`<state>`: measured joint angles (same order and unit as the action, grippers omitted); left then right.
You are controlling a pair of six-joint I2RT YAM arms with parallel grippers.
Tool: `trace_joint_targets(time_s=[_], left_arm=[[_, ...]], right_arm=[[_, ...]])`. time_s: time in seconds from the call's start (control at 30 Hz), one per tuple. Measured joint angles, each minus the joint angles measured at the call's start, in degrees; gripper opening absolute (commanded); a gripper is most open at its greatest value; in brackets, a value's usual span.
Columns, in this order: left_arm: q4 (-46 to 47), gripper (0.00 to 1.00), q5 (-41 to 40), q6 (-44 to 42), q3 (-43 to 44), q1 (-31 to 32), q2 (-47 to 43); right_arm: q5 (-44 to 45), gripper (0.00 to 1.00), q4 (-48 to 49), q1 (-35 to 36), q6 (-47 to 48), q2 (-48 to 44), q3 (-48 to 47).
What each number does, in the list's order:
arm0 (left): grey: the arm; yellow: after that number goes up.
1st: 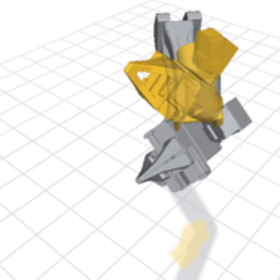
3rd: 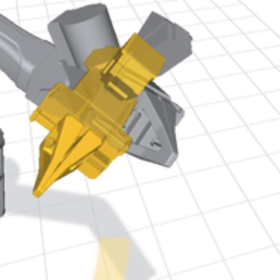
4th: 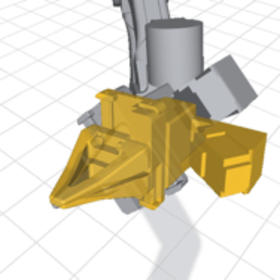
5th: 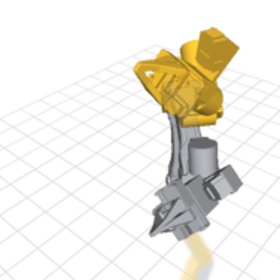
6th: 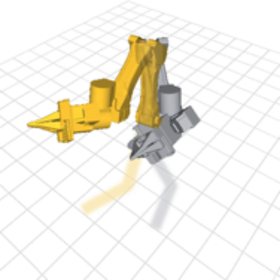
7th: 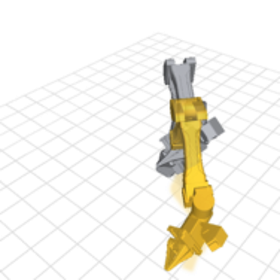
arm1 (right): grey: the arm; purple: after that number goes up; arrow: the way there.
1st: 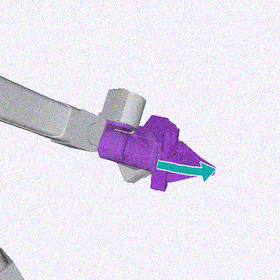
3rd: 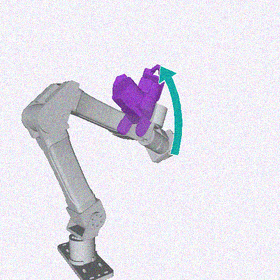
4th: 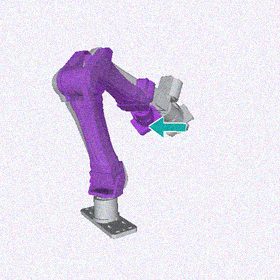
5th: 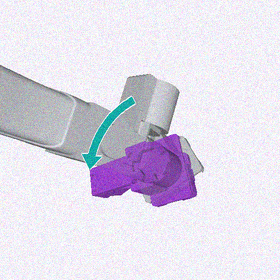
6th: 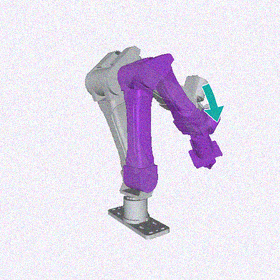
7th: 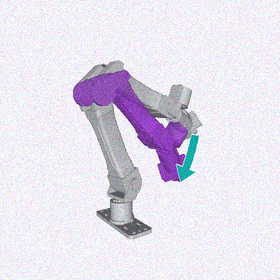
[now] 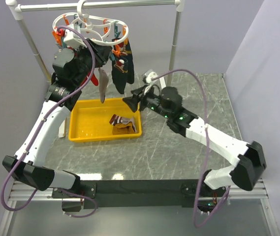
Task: Clip the socks to the hanger
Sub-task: Pick up the sock from the bin.
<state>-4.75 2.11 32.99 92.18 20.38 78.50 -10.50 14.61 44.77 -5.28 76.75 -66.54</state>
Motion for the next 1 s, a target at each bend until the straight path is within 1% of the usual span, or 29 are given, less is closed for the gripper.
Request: trace_joint_targets(time_s=[0.17, 0.33, 0.43, 0.5, 0.63, 0.73, 1.0], left_arm=[[0.9, 0.22, -0.1, -1.4, -0.7, 0.0, 0.0], [1.0, 0.22, -0.5, -2.1, -1.0, 0.0, 0.0], [1.0, 0.22, -0.6, -2.2, -1.1, 0.0, 0.0], [1.0, 0.22, -0.7, -2.2, -1.1, 0.0, 0.0], [1.0, 0.22, -0.9, -2.2, -1.1, 0.0, 0.0], [0.9, 0.22, -0.9, -2.2, -1.1, 0.0, 0.0], [0.9, 0.22, -1.0, -2.3, -1.1, 0.0, 0.0]], right_arm=[[2.4, 0.56, -3.8, 0.2, -1.0, 7.8, 1.9], [1.8, 0.55, -7.8, 1.0, 2.2, 15.7, 1.0], [1.9, 0.55, -10.0, 2.1, 3.6, 21.5, -2.9], [2.8, 0.55, -11.0, 2.8, 2.9, 24.6, -5.9], [6.2, 0.54, -13.2, 3.5, -1.5, 32.0, -14.9], [8.2, 0.54, -13.4, 3.5, -4.8, 36.5, -19.6], [11.4, 0.52, -16.8, 3.5, -9.3, 44.4, -24.0]])
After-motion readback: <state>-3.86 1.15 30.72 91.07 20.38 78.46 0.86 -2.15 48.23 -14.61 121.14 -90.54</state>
